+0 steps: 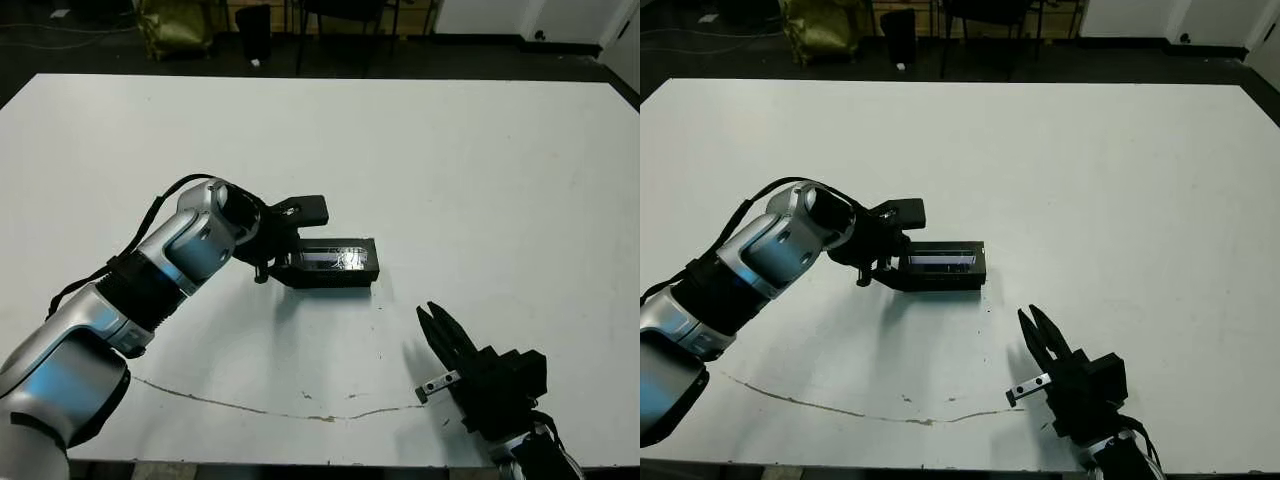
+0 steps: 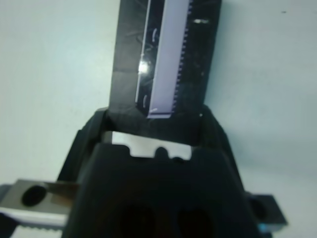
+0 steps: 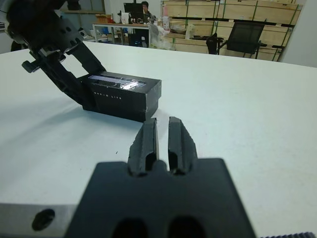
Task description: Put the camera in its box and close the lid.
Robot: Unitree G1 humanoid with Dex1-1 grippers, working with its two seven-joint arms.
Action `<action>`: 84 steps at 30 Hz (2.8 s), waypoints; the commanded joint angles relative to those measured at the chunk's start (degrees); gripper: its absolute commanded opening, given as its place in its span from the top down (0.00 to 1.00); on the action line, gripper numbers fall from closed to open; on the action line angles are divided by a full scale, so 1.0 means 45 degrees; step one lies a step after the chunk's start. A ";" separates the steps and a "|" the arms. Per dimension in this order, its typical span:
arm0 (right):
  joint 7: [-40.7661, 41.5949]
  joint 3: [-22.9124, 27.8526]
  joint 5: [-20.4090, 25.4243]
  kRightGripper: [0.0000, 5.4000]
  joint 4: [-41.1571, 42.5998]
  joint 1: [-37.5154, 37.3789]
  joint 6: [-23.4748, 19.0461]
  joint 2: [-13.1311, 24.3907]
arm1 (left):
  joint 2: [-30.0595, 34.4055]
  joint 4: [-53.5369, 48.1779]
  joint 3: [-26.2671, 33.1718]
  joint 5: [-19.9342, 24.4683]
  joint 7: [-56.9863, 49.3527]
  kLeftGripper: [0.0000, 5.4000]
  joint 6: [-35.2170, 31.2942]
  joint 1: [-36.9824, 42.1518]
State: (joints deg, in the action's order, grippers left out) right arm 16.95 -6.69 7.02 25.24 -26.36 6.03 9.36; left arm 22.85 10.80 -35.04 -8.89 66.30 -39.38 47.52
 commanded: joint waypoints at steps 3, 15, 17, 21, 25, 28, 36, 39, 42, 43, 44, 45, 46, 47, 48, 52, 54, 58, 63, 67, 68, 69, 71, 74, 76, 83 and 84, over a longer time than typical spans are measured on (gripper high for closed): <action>-0.0075 -0.0007 0.0043 1.00 -0.0062 -0.0724 -0.0356 0.0109 | 0.0218 -0.0290 0.0497 0.0515 -0.0203 0.59 -0.0164 -0.1197; 0.0027 0.0035 0.0053 1.00 -0.0156 -0.0710 -0.0320 0.0162 | 0.0388 -0.0284 0.0713 0.0777 -0.0176 0.59 0.0593 -0.1825; 0.0081 0.0056 0.0013 1.00 -0.0380 -0.0650 -0.0031 0.0162 | 0.0351 -0.0238 0.0611 0.0736 -0.0195 0.59 0.0660 -0.1937; 0.0021 0.0038 -0.0036 1.00 -0.0298 -0.0703 -0.0102 0.0173 | 0.0349 -0.0289 0.0269 0.0488 -0.0288 0.59 0.0750 -0.2101; -0.0005 0.0029 0.0029 1.00 -0.0186 -0.0767 -0.0268 0.0159 | 0.0287 -0.0230 0.0034 0.0279 -0.0540 0.59 0.0963 -0.2225; 0.0083 0.0061 0.0043 1.00 -0.0407 -0.0711 -0.0058 0.0182 | 0.0094 -0.0101 -0.0014 0.0227 -0.0884 0.59 0.0925 -0.2327; 0.0124 0.0097 0.0047 1.00 -0.0404 -0.0748 0.0040 0.0187 | -0.0686 0.1222 -0.0207 0.0061 -0.1472 0.59 0.2152 -0.2263; 0.0158 0.0131 -0.0001 1.00 -0.0590 -0.0686 0.0235 0.0195 | -0.0942 0.1688 -0.0068 0.0092 -0.1681 0.59 0.2559 -0.2238; 0.0143 0.0117 -0.0006 1.00 -0.0506 -0.0731 0.0146 0.0203 | -0.1091 0.1799 0.0036 0.0080 -0.1833 0.59 0.2657 -0.2245; 0.0180 0.0113 0.0037 1.00 -0.0537 -0.0718 0.0173 0.0203 | -0.1141 0.1878 0.0031 0.0052 -0.1864 0.59 0.2790 -0.2230; 0.0239 0.0116 0.0138 1.00 -0.0578 -0.0707 0.0199 0.0192 | -0.1214 0.1972 0.0041 0.0056 -0.1883 0.59 0.2852 -0.2207; 0.0285 0.0122 0.0239 1.00 -0.0593 -0.0705 0.0157 0.0182 | -0.1306 0.2114 0.0079 0.0103 -0.1871 0.59 0.2914 -0.2181; 0.0276 0.0127 0.0234 1.00 -0.0578 -0.0715 0.0122 0.0177 | -0.1409 0.2289 0.0107 0.0134 -0.1855 0.59 0.2926 -0.2140; 0.0289 0.0133 0.0219 1.00 -0.0574 -0.0717 0.0132 0.0186 | -0.1499 0.2432 0.0127 0.0151 -0.1851 0.59 0.2900 -0.2104; 0.0289 0.0133 0.0198 1.00 -0.0563 -0.0719 0.0139 0.0190 | -0.1568 0.2536 0.0116 0.0129 -0.1865 0.59 0.2881 -0.2067; 0.0286 0.0150 0.0250 1.00 -0.0494 -0.0775 0.0058 0.0186 | -0.1748 0.2834 -0.0065 -0.0020 -0.1772 0.59 0.2964 -0.1865; 0.0334 0.0147 0.0310 1.00 -0.0554 -0.0770 0.0096 0.0193 | -0.1807 0.2991 -0.0195 -0.0205 -0.1832 0.59 0.3159 -0.1745; 0.0256 0.0087 0.0239 1.00 -0.0380 -0.0853 0.0009 0.0179 | -0.1897 0.3394 -0.0454 -0.0467 -0.1799 0.59 0.3634 -0.1437; 0.0255 0.0037 0.0213 1.00 -0.0537 -0.0843 0.0197 0.0109 | -0.1981 0.3697 -0.0880 -0.0718 -0.1314 0.59 0.3717 -0.0937; 0.0251 0.0021 0.0166 1.00 -0.0699 -0.0806 0.0315 0.0100 | -0.1972 0.3595 -0.1096 -0.0885 -0.1047 0.59 0.3812 -0.0711; 0.0191 0.0007 0.0096 1.00 -0.0598 -0.0840 0.0228 0.0110 | -0.1971 0.3525 -0.1123 -0.0959 -0.1073 0.59 0.3828 -0.0695; 0.0185 0.0001 0.0075 1.00 -0.0579 -0.0850 0.0259 0.0113 | -0.1971 0.3479 -0.1151 -0.1020 -0.1071 0.59 0.3835 -0.0669; 0.0198 -0.0009 0.0088 1.00 -0.0634 -0.0848 0.0407 0.0080 | -0.1932 0.3511 -0.1283 -0.1154 -0.0933 0.56 0.4077 -0.0553; 0.0173 -0.0024 0.0114 1.00 -0.0649 -0.0858 0.0365 0.0057 | -0.1944 0.3720 -0.1429 -0.1316 -0.0729 0.43 0.4342 -0.0415; 0.0177 -0.0018 0.0144 1.00 -0.0632 -0.0857 0.0305 0.0084 | -0.1942 0.3857 -0.1515 -0.1416 -0.0596 0.34 0.4625 -0.0362; -0.0021 -0.0059 0.0065 1.00 -0.0281 -0.0930 -0.0016 0.0123 | -0.1941 0.4109 -0.1630 -0.1575 -0.0215 0.04 0.4881 -0.0241; 0.0008 -0.0060 0.0084 1.00 -0.0319 -0.0906 0.0037 0.0140 | -0.1893 0.4077 -0.1696 -0.1613 -0.0157 0.00 0.5068 -0.0227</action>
State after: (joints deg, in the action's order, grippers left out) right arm 17.06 -6.83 7.86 24.26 -26.99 6.79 9.30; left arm 13.35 26.12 -38.46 -13.13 63.45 -16.25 51.47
